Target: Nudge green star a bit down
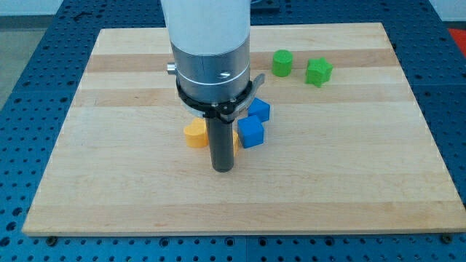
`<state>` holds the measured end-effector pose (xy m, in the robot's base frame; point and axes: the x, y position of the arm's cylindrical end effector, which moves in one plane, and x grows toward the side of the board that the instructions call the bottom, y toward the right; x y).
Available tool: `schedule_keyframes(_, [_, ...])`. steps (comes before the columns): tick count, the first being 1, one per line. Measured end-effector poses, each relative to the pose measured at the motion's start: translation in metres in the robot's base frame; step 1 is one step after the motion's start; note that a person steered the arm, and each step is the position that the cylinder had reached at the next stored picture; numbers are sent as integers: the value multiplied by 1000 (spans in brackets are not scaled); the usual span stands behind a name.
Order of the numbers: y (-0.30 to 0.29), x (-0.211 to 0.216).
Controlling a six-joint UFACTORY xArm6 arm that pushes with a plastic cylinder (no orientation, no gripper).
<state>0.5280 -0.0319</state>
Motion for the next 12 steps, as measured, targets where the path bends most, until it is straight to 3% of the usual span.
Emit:
schedule_keyframes(3, [25,12])
schedule_keyframes(4, [112,16])
schedule_keyframes(5, [184,-21])
schedule_keyframes(7, [237,-186])
schedule_keyframes(8, [250,-240])
schedule_keyframes(9, [248,-269])
schedule_keyframes(10, [232,-264])
schedule_keyframes(12, [178,-212])
